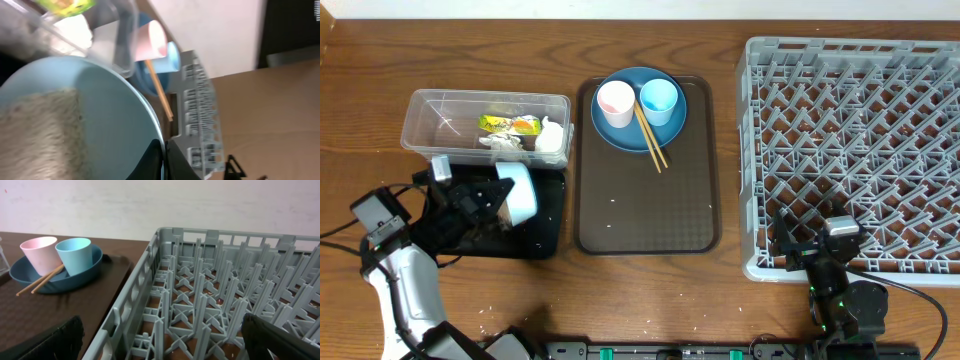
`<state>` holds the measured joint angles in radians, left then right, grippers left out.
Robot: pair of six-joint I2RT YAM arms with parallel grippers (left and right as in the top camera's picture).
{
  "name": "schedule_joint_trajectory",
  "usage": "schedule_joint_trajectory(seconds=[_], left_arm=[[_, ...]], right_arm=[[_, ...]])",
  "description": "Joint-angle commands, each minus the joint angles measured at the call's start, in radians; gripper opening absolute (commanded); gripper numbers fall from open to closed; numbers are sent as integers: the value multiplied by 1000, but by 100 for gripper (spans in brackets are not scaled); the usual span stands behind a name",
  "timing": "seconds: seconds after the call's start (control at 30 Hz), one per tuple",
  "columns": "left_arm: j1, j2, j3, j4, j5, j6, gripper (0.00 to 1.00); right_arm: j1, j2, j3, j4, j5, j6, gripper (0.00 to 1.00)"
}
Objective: Sort waste into correct bins and load items into the dishwasher rack
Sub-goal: 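Tilt the bowl with the left gripper to pour rice onto the black tray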
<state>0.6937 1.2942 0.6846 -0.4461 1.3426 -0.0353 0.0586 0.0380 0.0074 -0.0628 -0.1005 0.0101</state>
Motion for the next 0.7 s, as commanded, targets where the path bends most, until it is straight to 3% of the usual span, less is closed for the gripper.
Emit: schedule_joint_trajectory(seconds=[0.0,0.47,0.67], left_arm=[[21,-7,-15,19,163,25,6],[24,-7,-15,25,229,27,6],[24,-7,-15,25,229,-41,6]], right_arm=[[6,-6,-2,-3,-1,-11,99],[6,-6,-2,-3,-1,-11,99],[6,-6,-2,-3,-1,-11,99]])
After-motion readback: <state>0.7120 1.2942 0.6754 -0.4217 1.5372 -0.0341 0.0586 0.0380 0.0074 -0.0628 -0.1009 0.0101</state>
